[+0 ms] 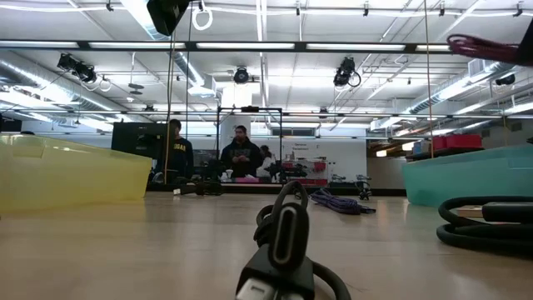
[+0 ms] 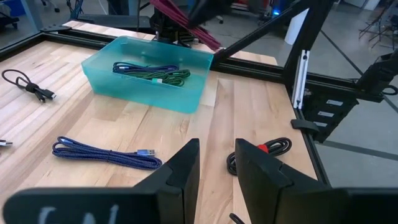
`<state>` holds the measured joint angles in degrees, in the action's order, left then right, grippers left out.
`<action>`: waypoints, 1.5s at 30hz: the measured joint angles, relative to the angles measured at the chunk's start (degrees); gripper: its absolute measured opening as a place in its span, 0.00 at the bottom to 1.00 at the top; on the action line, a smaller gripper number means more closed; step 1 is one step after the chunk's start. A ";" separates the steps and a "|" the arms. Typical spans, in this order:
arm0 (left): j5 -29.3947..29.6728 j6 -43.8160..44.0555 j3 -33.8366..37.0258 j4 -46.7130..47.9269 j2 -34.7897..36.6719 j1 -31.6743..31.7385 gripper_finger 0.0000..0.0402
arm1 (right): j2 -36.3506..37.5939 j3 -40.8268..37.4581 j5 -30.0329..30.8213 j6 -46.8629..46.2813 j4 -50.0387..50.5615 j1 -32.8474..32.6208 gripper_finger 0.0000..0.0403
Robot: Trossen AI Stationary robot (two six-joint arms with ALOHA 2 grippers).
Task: Pick & Place USB Port
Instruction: Put the black and pink charger cable into the light green bin, then put the purple and white charger cable into the light green bin
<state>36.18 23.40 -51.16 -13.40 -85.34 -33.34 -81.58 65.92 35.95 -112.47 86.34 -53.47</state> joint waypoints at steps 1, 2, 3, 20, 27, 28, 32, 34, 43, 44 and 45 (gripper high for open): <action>0.00 0.00 0.00 0.02 0.02 0.00 0.27 | 0.00 -0.39 -0.37 -1.05 1.24 0.28 0.01; 0.00 0.02 0.00 0.00 0.00 0.00 0.27 | 0.00 -0.91 -0.65 -2.10 2.22 0.64 0.01; 0.00 0.01 0.00 0.02 0.01 0.00 0.27 | 0.00 -1.58 -0.87 -3.02 3.10 0.97 0.01; 0.00 -0.02 -0.02 0.31 0.00 0.00 0.27 | 16.61 -23.36 -6.14 -4.57 -7.20 8.03 0.01; 0.00 -0.02 -0.02 0.39 0.00 -0.01 0.27 | 21.27 -22.95 -7.04 -0.60 -7.77 12.01 0.01; 0.00 -0.02 -0.02 0.39 0.00 -0.01 0.27 | 21.32 -22.96 -7.07 -0.07 -7.94 12.54 0.01; 0.00 -0.04 -0.02 0.41 0.00 -0.02 0.27 | 21.12 -22.96 -7.69 3.43 -9.47 14.23 0.05; 0.00 -0.04 -0.02 0.47 0.00 0.00 0.27 | 21.07 -22.98 -6.36 5.30 -10.92 14.84 0.10; 0.01 -0.05 -0.02 0.59 0.00 0.00 0.27 | 21.05 -22.98 -2.70 11.87 -13.69 17.78 0.33; 0.01 -0.05 -0.02 0.59 0.00 0.00 0.27 | 21.05 -22.98 -2.08 12.30 -14.40 17.98 0.35; 0.00 -0.05 -0.02 0.59 0.00 0.00 0.27 | 21.05 -22.98 -1.18 12.80 -15.93 18.22 0.37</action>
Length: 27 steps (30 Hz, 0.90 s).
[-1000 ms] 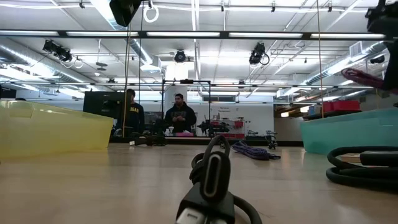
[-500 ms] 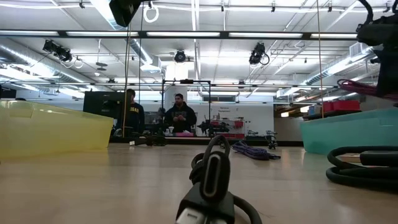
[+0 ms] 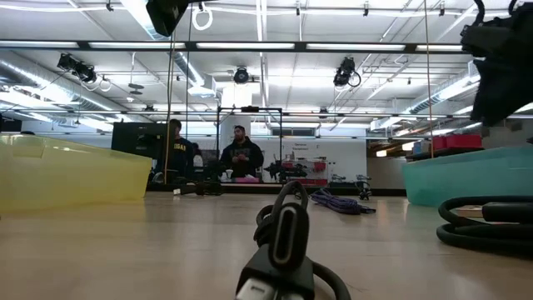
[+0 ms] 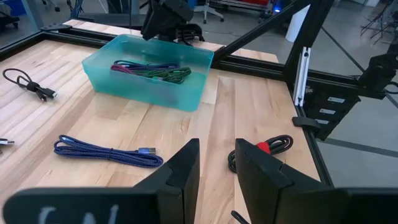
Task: Pick & Place USB Port
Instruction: Put the purple and white charger cable into the light green bin
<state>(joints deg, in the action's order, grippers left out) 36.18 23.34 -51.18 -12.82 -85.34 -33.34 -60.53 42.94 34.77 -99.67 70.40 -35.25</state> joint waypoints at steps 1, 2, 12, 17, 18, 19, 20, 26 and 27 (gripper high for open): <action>0.01 -0.01 0.00 0.00 0.00 0.00 0.27 | 0.00 0.00 1.50 1.30 -2.36 0.18 0.38; 0.02 -0.04 0.00 0.00 0.00 0.00 0.27 | 0.00 0.00 3.15 3.67 -5.35 0.40 0.39; 0.02 -0.02 0.00 0.02 0.00 0.09 0.27 | -0.02 1.19 -1.08 34.35 -37.42 8.96 0.41; 0.03 -0.04 0.00 0.04 0.00 0.09 0.27 | -0.92 3.74 -5.28 45.59 -46.00 12.64 0.37; 0.04 -0.06 0.00 0.04 0.00 0.09 0.27 | -1.45 4.45 -5.90 46.54 -46.06 13.26 0.36; 0.04 -0.06 0.00 0.06 0.00 0.11 0.27 | -2.21 5.08 -6.69 47.24 -46.07 13.95 0.35; 0.10 -0.06 0.00 0.13 0.00 0.11 0.27 | -3.18 5.56 -8.06 47.65 -46.17 14.76 0.34; 0.22 -0.01 0.00 0.33 0.00 0.11 0.27 | -11.51 6.49 -17.39 50.20 -47.11 19.70 0.28; 0.22 -0.01 0.00 0.35 0.00 0.11 0.27 | -12.82 6.49 -17.96 50.69 -47.05 20.46 0.28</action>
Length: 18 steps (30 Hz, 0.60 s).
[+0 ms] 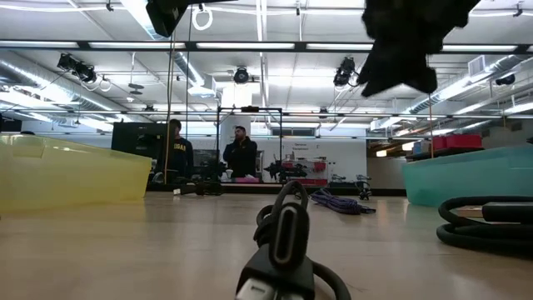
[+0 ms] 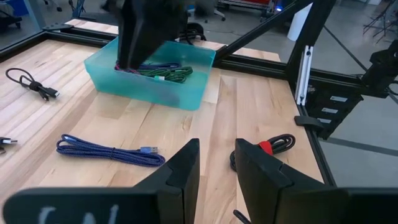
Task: Pick & Place USB Port
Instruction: Put the purple and white charger cable into the light green bin
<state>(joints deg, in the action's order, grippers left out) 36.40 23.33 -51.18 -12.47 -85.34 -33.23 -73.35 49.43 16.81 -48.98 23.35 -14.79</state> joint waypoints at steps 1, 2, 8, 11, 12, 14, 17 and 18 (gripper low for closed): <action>0.00 -0.02 0.00 0.02 0.00 0.00 0.27 | -1.37 0.00 -0.65 0.06 -0.10 0.85 0.27; 0.00 -0.02 0.00 0.02 0.00 0.00 0.27 | -2.54 0.00 -1.29 0.14 -0.31 1.64 0.27; -0.01 -0.07 0.00 0.17 -0.02 0.00 0.27 | -8.85 0.00 -3.45 0.90 -2.88 5.11 0.27; 0.00 -0.07 0.00 0.39 0.00 0.00 0.27 | -11.61 0.02 -4.91 1.72 -4.40 6.24 0.27; 0.00 -0.07 0.00 0.39 0.00 0.00 0.27 | -12.43 0.02 -5.21 1.62 -4.57 6.61 0.27; 0.00 -0.07 0.00 0.39 0.00 0.00 0.27 | -14.18 0.02 -5.85 1.20 -5.83 7.29 0.27; -0.01 -0.07 0.00 0.39 0.00 0.00 0.27 | -16.75 0.02 -6.01 1.48 -7.54 8.02 0.27; 0.00 -0.07 0.00 0.39 0.00 0.00 0.27 | -17.51 0.02 -6.29 1.50 -8.16 8.29 0.27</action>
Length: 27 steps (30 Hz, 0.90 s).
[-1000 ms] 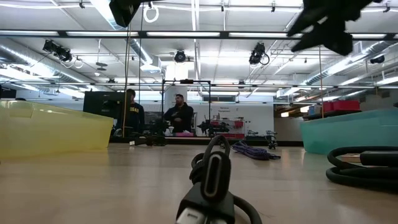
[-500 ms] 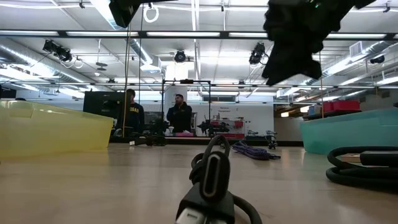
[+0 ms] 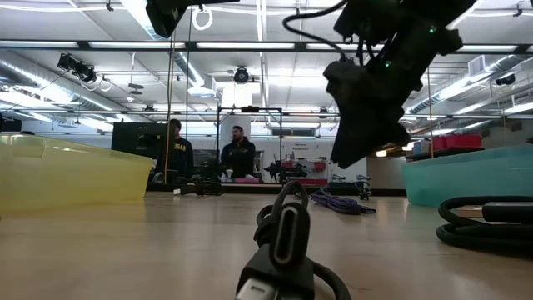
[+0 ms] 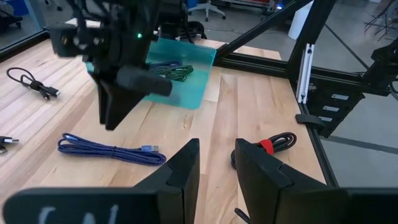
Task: Pick & Place USB Port
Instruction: Put the purple and white charger cable into the light green bin
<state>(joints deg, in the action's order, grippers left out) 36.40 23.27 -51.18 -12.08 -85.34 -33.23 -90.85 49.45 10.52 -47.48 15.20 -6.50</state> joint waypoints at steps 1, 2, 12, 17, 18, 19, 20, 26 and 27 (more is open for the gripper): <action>-0.02 0.00 0.00 0.00 0.00 0.00 0.27 | -0.71 0.00 -0.50 0.03 -0.83 0.32 0.27; 0.00 0.00 0.00 0.01 0.00 0.00 0.27 | -1.35 0.00 -1.15 0.20 -1.50 0.65 0.27; 0.00 -0.02 0.00 0.11 -0.02 0.00 0.27 | -6.54 0.00 -3.77 0.33 -2.72 1.90 0.27; 0.00 -0.02 0.00 0.11 -0.02 0.00 0.27 | -7.35 0.00 -4.05 -0.04 -3.13 1.88 0.27; -0.01 -0.02 0.00 0.11 -0.02 0.00 0.27 | -7.32 0.00 -4.04 -0.40 -3.66 1.88 0.27; 0.00 -0.02 0.00 0.12 -0.02 0.00 0.27 | -7.30 0.00 -4.04 -0.73 -4.07 1.88 0.27; -0.01 -0.02 0.00 0.11 -0.02 0.00 0.27 | -7.31 0.00 -4.02 -0.94 -4.34 1.87 0.27; -0.02 -0.02 0.00 0.13 -0.02 0.00 0.27 | -8.35 0.00 -3.97 -1.09 -6.22 1.82 0.27; 0.00 -0.02 0.00 0.13 -0.02 0.00 0.27 | -8.84 0.04 -3.96 -1.09 -6.51 1.81 0.27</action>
<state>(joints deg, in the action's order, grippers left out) 36.40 23.24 -51.18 -11.94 -85.36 -33.23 -99.69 49.49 6.55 -48.58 8.69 -4.69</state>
